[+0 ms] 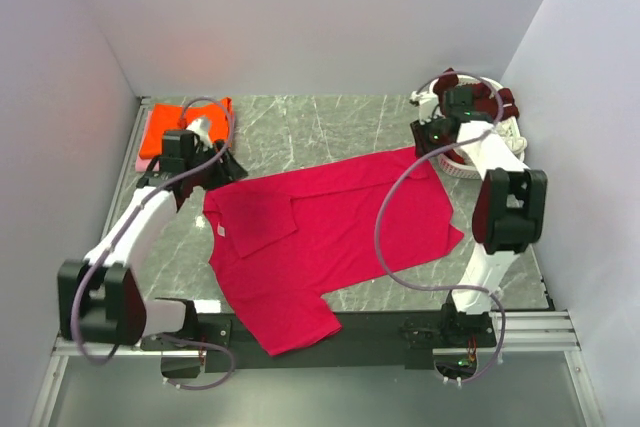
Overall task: Fold and stack the t-shirts
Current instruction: Fold the tshirt
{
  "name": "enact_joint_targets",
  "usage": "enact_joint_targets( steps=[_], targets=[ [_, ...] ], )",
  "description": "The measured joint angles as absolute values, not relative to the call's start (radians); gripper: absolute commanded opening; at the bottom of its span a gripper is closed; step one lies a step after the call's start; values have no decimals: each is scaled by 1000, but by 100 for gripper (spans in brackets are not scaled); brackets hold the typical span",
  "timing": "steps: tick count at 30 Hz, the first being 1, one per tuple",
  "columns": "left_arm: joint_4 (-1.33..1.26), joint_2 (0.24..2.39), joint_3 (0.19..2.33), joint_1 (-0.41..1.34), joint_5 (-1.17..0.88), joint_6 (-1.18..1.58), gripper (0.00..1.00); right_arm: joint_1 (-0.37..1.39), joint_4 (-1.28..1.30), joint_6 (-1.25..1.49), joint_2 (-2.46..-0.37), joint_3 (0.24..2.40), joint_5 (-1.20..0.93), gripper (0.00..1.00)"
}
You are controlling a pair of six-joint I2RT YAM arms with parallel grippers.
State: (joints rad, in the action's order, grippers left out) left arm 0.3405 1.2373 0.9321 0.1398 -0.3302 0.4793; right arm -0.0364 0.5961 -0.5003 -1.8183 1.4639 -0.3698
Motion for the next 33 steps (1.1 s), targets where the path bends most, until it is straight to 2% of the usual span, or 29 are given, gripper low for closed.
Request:
enact_joint_targets(
  steps=[3, 4, 11, 14, 18, 26, 33],
  targets=[
    [308, 1345, 896, 73, -306, 538, 54, 4, 590, -471, -1889, 1494, -294, 39],
    [303, 1388, 888, 67, -302, 553, 50, 14, 593, -463, -1904, 1502, -281, 40],
    [316, 1650, 936, 67, -243, 640, 41, 43, 593, -427, -1933, 1534, -270, 39],
    [327, 1710, 966, 66, -182, 675, 34, 43, 591, -421, -1933, 1537, -270, 39],
    [330, 1696, 944, 47, -128, 757, 24, 43, 591, -413, -1933, 1538, -270, 38],
    [352, 1522, 772, -113, -33, 881, 24, 43, 596, -375, -1982, 1613, -283, 36],
    [358, 1510, 763, -122, -31, 877, 23, 55, 654, -304, -2154, 1802, -334, 38]
  ],
)
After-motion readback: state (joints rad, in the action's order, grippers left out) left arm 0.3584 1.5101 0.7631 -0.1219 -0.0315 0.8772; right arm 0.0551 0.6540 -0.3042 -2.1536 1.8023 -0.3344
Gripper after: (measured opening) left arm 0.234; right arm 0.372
